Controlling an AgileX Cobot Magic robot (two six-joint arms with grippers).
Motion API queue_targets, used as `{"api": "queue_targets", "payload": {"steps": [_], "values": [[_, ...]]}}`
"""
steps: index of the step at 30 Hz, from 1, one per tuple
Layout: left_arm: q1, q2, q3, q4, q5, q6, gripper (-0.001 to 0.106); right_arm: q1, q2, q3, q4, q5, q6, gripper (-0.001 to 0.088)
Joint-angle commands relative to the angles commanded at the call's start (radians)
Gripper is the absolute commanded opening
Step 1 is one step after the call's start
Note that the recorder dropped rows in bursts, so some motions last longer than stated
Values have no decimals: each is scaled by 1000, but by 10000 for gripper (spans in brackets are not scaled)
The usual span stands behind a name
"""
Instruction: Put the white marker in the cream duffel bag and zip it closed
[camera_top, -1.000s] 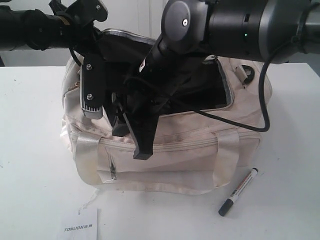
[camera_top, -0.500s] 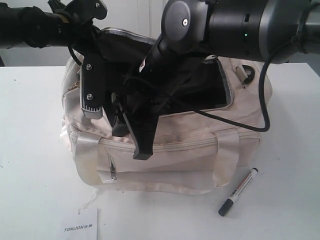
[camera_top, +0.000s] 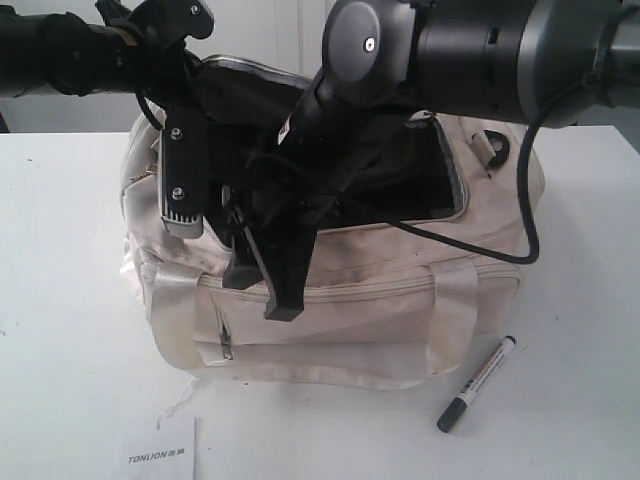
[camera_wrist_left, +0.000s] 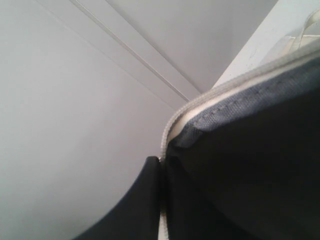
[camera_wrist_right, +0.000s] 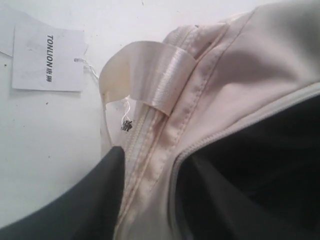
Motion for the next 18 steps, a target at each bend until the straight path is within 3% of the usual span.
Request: {"api": "queue_targets", "payload": {"steps": [5, 18], "values": [[0, 0, 0, 0, 0, 0, 0, 0, 0, 0, -7, -28, 63, 531], [0, 0, 0, 0, 0, 0, 0, 0, -62, -2, -20, -53, 57, 534]]}}
